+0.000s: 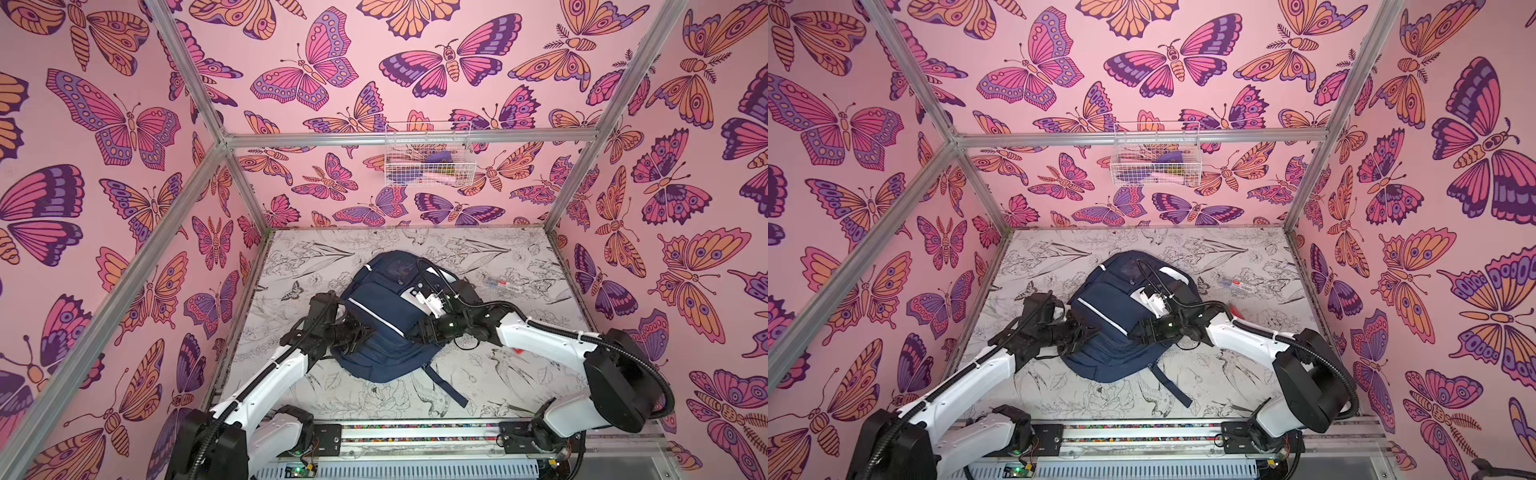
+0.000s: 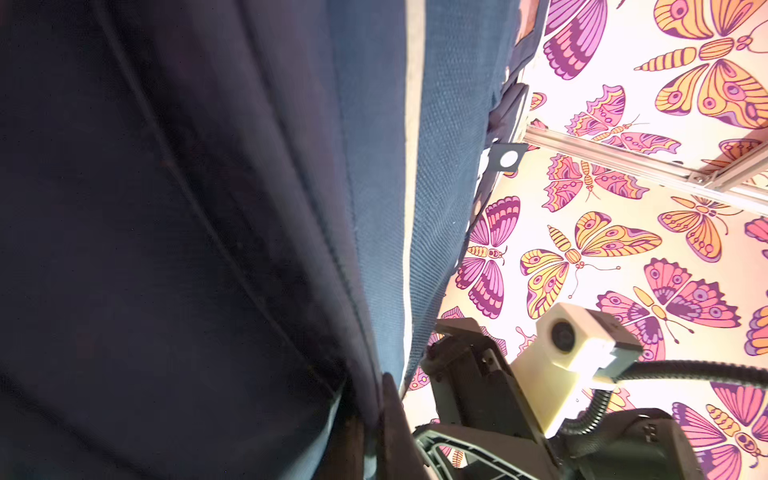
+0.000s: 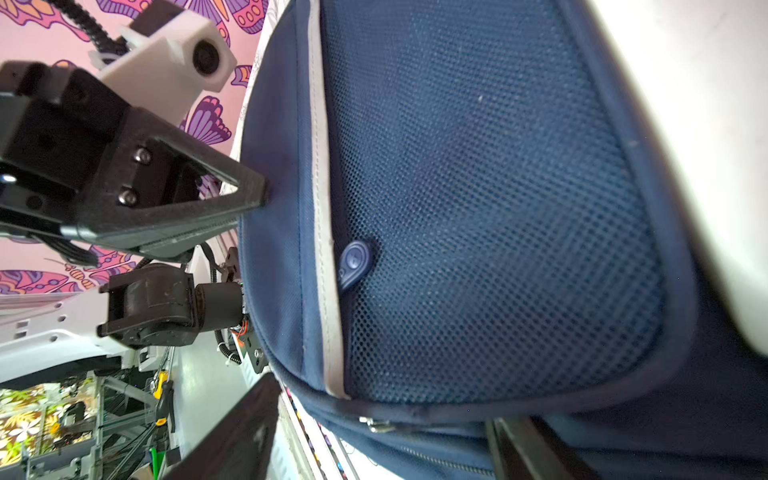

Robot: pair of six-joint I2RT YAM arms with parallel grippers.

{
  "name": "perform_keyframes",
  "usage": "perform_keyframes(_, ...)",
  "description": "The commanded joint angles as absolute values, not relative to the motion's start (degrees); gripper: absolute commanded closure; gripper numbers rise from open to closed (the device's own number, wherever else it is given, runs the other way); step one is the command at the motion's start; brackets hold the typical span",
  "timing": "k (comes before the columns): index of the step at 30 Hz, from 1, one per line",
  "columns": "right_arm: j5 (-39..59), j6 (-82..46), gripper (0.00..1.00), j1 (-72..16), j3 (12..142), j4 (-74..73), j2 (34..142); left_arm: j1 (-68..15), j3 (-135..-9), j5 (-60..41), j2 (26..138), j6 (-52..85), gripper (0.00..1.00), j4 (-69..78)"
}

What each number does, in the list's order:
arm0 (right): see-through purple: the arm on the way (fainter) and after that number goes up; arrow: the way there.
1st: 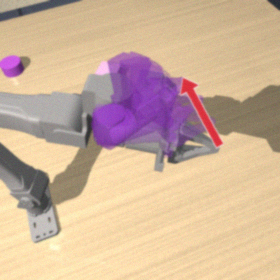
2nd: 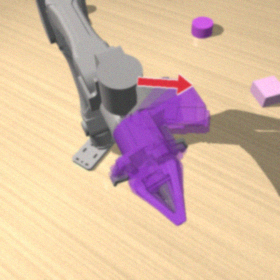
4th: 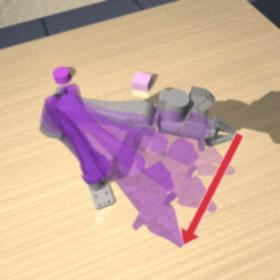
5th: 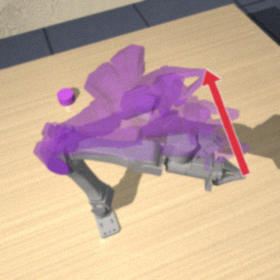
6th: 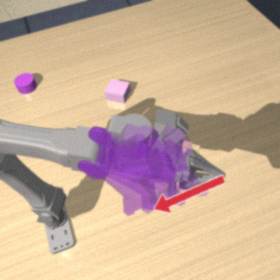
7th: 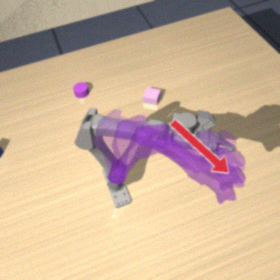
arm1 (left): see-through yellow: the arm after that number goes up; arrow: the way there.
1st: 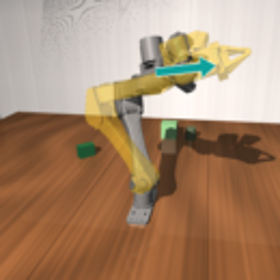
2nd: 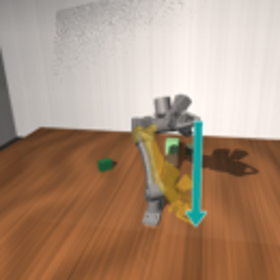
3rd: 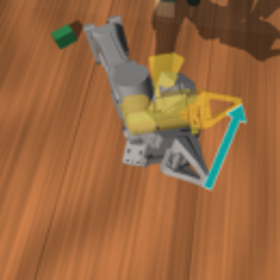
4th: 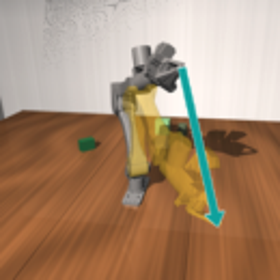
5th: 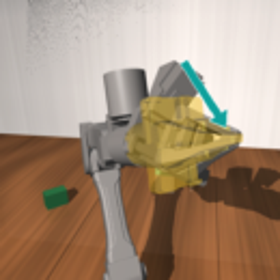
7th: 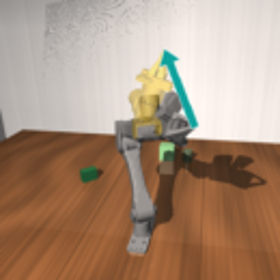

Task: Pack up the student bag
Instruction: 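Move the right gripper down onto the front mesh pocket's zipper pull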

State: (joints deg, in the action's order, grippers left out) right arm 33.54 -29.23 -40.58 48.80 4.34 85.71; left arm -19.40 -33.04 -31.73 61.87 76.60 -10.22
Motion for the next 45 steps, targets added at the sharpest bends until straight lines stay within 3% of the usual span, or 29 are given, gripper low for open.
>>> perform_keyframes(1,40.17,-29.01,0.25,-42.4,48.11,1.5,85.03,-19.6,-32.61,-33.79,61.0,78.31,1.0,-4.86)
perform_keyframes(20,31.88,-25.77,0.47,-50.16,50.74,10.31,85.4,-19.6,-31.33,-33.47,61.09,80.24,1.0,-3.7)
perform_keyframes(26,22.72,-26.42,0.65,-51.72,52.51,14.06,85.16,-19.61,-30.86,-33.31,60.39,80.68,1.0,-3.77)
perform_keyframes(42,4.92,-30.73,0.74,-59.59,58.63,21.71,87.88,-19.38,-29.98,-33.45,60.38,80.86,1.0,-3.0)
perform_keyframes(45,1.47,-31.48,0.81,-61.02,59.78,25.01,87.45,-19.16,-29.72,-33.4,60.41,80.88,1.0,-2.79)
